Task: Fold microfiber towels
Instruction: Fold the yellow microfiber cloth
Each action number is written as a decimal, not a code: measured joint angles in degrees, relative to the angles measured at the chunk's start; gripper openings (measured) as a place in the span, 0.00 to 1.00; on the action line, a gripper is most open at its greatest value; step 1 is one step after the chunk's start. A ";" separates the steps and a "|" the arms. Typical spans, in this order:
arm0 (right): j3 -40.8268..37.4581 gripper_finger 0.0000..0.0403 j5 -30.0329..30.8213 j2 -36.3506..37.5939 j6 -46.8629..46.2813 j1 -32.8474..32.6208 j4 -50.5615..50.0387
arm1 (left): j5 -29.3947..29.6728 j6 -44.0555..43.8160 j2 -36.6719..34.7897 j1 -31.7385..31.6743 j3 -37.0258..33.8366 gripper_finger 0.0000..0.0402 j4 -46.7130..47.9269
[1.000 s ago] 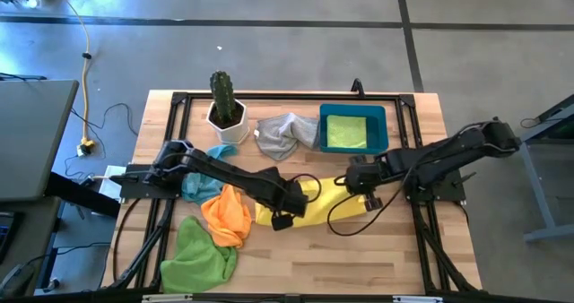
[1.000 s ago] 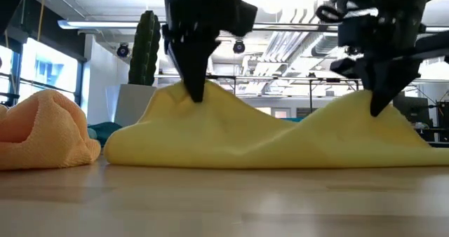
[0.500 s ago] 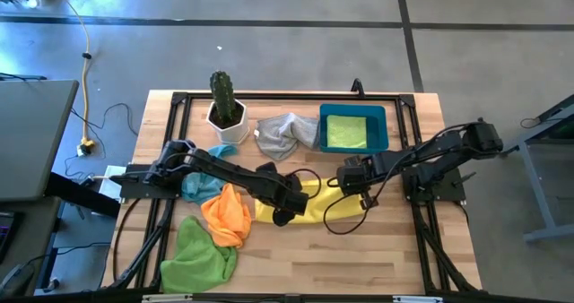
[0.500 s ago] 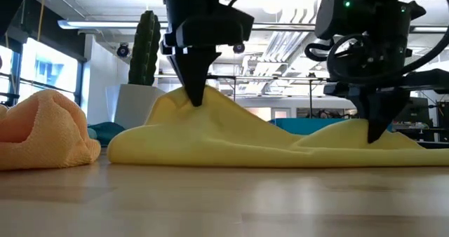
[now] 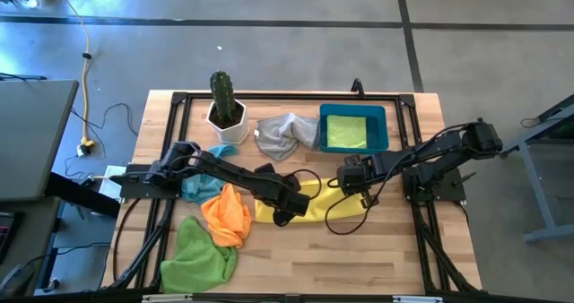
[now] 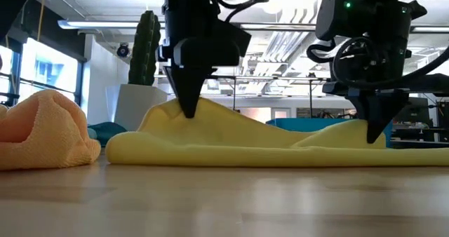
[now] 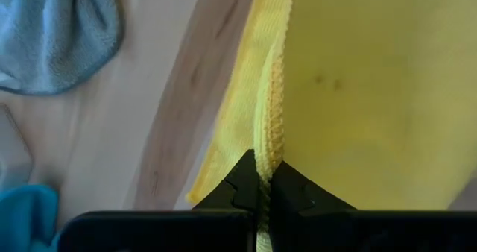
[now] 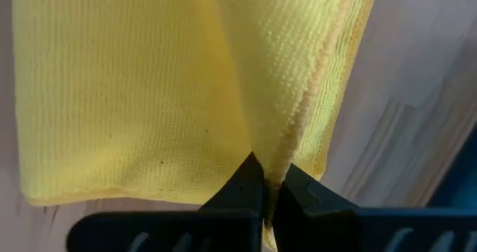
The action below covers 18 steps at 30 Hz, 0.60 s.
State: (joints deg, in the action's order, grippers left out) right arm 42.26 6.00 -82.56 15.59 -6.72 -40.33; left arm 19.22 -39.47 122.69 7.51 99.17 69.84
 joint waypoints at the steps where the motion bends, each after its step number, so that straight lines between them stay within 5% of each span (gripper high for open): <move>1: 0.00 0.00 0.00 0.00 0.36 0.00 -0.09 | 0.22 -0.02 0.00 0.00 -0.02 0.00 -0.02; 10: 0.00 0.18 1.89 0.02 -0.50 -0.02 -0.17 | 0.39 -3.42 -0.02 -0.04 0.00 0.00 -0.19; 18: 0.00 0.28 8.68 0.80 -12.27 -0.17 -2.81 | 0.50 -3.89 -0.02 -0.11 0.00 0.07 -0.19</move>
State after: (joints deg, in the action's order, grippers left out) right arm 42.26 14.68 -81.76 3.32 -6.89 -43.14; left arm 19.72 -43.35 122.67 7.40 99.18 69.65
